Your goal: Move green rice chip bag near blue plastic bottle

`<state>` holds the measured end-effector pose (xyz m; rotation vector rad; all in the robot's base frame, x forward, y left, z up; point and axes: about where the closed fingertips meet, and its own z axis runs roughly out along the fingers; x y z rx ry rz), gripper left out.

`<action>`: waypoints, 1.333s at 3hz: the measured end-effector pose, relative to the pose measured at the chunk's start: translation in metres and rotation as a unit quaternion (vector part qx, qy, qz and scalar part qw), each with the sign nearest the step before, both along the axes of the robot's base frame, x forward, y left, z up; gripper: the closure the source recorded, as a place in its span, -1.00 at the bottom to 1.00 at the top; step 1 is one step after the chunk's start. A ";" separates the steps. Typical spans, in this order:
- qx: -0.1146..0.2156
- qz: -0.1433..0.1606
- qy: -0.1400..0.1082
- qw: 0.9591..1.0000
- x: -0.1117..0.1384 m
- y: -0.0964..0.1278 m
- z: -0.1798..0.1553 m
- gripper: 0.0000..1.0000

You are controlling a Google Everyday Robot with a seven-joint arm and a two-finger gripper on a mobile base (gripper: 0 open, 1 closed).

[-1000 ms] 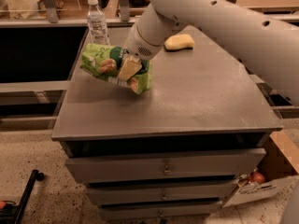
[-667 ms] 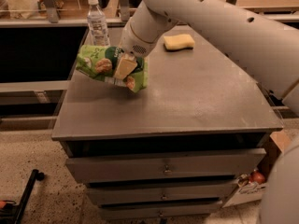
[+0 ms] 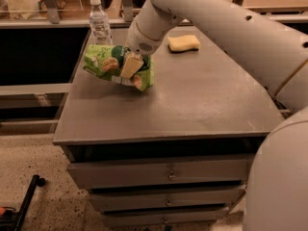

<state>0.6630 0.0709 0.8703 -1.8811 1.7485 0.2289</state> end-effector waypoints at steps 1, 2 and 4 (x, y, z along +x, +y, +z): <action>-0.006 -0.007 0.001 1.000 0.011 -0.004 -0.005 1.00; -0.010 -0.010 -0.001 1.000 0.019 -0.004 -0.007 1.00; -0.013 -0.008 0.000 1.000 0.023 -0.003 -0.007 0.19</action>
Offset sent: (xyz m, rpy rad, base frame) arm 0.0295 -0.0063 -0.0043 -0.0260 -0.0115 -0.0310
